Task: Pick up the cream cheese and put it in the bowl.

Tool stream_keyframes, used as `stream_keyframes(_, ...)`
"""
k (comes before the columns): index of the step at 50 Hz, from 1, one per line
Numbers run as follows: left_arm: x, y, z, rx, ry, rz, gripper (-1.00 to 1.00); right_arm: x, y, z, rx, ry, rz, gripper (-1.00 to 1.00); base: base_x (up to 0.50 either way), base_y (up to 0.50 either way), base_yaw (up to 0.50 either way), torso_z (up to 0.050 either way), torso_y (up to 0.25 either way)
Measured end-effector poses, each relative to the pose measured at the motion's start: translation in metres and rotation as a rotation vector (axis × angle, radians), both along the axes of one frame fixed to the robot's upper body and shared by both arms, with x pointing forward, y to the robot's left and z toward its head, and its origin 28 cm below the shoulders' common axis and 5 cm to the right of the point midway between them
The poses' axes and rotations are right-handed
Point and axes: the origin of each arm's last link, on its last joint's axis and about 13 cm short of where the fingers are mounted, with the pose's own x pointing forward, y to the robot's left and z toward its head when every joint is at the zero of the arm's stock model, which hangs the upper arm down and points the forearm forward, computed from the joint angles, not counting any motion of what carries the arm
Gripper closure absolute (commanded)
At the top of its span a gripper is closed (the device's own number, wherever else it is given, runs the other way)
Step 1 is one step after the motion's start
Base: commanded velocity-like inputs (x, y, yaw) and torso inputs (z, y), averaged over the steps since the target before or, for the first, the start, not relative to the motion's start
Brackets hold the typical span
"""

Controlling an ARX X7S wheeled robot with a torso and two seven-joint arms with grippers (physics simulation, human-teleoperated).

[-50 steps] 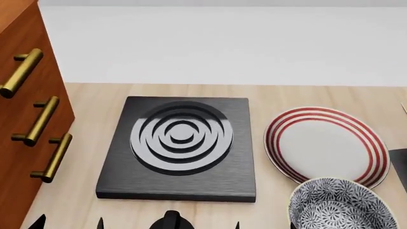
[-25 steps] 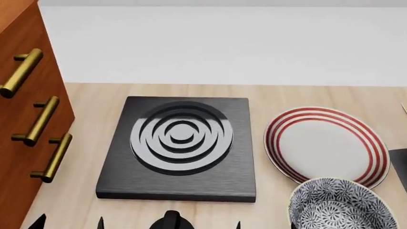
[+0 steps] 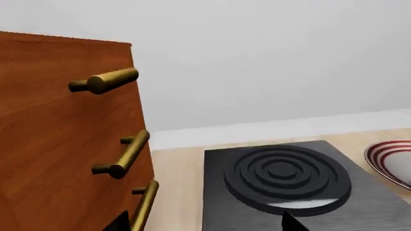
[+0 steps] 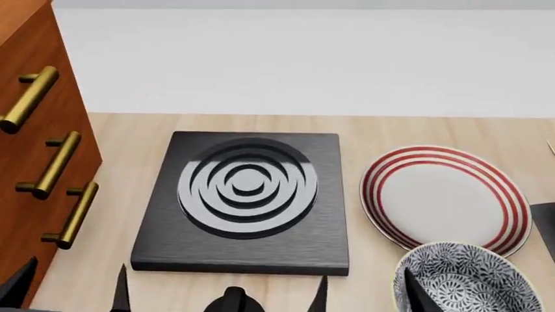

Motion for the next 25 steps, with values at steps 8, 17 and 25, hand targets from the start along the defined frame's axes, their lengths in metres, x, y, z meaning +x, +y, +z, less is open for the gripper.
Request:
stream_keyframes(8, -0.005, -0.001, 0.033, 0.01, -0.039, 0.006, -1.0, -0.005, -0.001, 0.026, -0.012, -0.034, 0.015, -1.0, 0.0, 0.0, 0.0, 0.0, 0.0)
stream_keyframes(17, -0.013, -0.001, 0.058, 0.034, -0.074, 0.004, -1.0, -0.012, -0.002, 0.043, -0.017, -0.061, 0.03, -1.0, 0.0, 0.0, 0.0, 0.0, 0.0)
stream_keyframes(25, -0.018, -0.001, 0.067, 0.046, -0.087, 0.002, -1.0, -0.015, -0.002, 0.046, -0.017, -0.072, 0.038, -1.0, 0.0, 0.0, 0.0, 0.0, 0.0)
